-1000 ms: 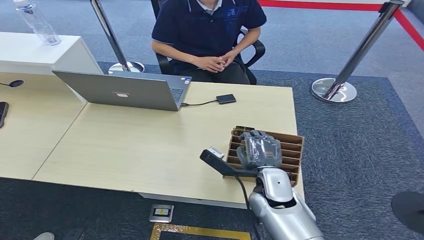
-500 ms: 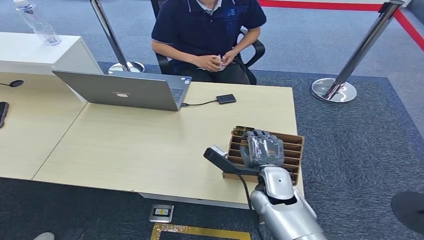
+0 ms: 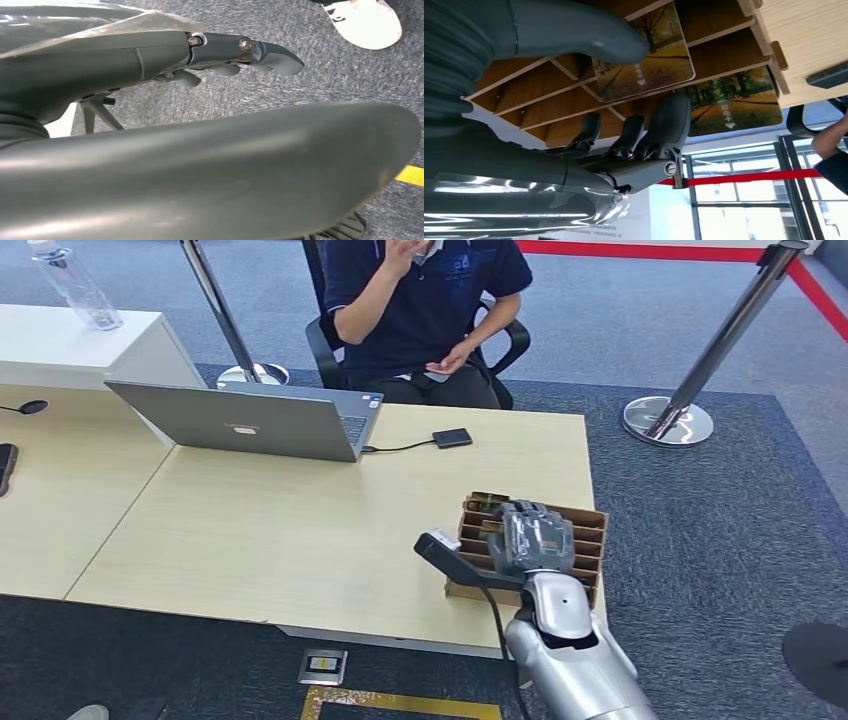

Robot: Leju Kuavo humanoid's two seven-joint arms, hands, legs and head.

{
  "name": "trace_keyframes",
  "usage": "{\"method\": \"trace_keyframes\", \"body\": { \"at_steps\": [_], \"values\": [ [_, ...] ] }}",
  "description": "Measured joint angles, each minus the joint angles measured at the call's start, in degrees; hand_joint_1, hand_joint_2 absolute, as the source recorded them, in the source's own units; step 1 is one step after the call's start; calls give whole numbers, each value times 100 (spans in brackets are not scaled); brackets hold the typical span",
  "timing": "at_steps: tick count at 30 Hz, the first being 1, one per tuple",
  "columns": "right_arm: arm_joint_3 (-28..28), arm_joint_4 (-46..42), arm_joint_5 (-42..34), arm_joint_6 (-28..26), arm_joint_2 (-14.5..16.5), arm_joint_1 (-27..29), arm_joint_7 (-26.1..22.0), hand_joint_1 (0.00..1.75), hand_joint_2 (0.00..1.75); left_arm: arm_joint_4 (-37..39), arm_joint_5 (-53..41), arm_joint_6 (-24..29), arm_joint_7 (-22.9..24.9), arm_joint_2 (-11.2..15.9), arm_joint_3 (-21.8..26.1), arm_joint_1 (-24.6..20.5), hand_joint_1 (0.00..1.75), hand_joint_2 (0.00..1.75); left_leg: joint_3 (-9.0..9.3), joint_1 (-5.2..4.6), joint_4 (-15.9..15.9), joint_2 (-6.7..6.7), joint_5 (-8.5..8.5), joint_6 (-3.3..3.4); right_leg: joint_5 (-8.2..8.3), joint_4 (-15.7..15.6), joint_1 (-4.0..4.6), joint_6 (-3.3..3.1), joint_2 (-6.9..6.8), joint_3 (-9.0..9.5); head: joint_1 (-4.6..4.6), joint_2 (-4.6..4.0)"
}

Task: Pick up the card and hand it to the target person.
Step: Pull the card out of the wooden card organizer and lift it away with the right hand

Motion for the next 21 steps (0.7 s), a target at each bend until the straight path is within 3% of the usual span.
{"method": "trace_keyframes", "body": {
  "at_steps": [21],
  "values": [
    [-184, 0, 49, 31, -45, 20, -34, 87, 175, 0, -14, -17, 7, 2, 0, 0, 0, 0, 1, 0, 2, 0, 4, 1, 5, 0, 0, 1, 0, 2, 0, 0]
  ]
}}
